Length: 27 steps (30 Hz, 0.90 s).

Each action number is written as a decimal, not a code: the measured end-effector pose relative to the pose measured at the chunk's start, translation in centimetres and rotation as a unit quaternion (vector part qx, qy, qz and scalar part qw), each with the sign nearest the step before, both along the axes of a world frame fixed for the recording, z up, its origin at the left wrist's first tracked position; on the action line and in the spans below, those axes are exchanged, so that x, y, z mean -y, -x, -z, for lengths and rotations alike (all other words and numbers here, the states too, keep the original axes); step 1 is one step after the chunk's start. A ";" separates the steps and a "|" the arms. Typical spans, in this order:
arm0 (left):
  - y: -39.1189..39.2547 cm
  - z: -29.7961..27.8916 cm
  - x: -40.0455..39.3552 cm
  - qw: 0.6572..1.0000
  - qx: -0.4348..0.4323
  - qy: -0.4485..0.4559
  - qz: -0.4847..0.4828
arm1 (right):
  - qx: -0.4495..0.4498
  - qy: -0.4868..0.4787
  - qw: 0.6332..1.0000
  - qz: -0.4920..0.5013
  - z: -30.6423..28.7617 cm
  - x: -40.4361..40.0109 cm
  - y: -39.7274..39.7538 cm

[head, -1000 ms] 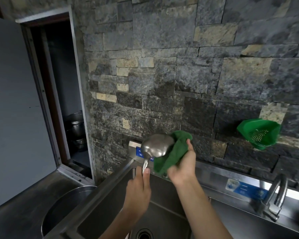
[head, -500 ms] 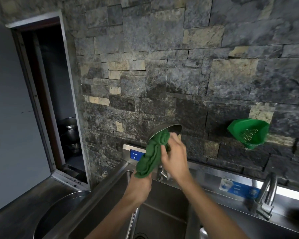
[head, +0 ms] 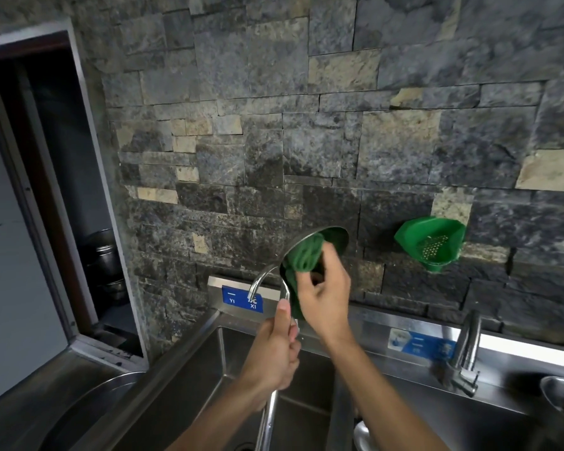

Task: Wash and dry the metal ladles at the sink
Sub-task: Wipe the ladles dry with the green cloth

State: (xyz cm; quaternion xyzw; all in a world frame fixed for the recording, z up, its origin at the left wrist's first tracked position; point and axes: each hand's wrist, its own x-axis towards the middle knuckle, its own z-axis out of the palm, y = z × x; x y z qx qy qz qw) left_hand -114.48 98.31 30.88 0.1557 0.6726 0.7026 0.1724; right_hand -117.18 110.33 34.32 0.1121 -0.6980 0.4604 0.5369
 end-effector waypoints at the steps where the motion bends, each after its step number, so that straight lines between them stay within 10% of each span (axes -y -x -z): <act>1: 0.0 -0.2 0.1 1.000 0.007 0.000 0.007 | 0.012 -0.063 0.998 -0.002 0.2 -0.6 0.0; 6: 0.0 -0.5 0.1 0.997 0.053 0.016 0.056 | 0.065 -0.378 0.893 0.235 2.1 -6.2 0.2; 10: 0.1 0.0 -1.6 0.992 0.079 0.022 0.097 | 0.028 -0.253 0.883 0.394 2.1 -7.4 -0.4; 16: 1.4 1.1 -5.4 0.986 0.073 0.032 0.144 | 0.031 -0.052 0.987 0.149 0.5 -5.1 -0.6; 23: 5.6 4.5 -6.6 0.976 0.103 0.037 0.190 | 0.322 -0.291 0.897 0.088 6.2 -13.5 -2.9; 27: 7.1 7.3 -9.3 0.963 0.175 -0.005 0.203 | 0.452 0.101 0.886 0.010 14.3 -14.3 -6.5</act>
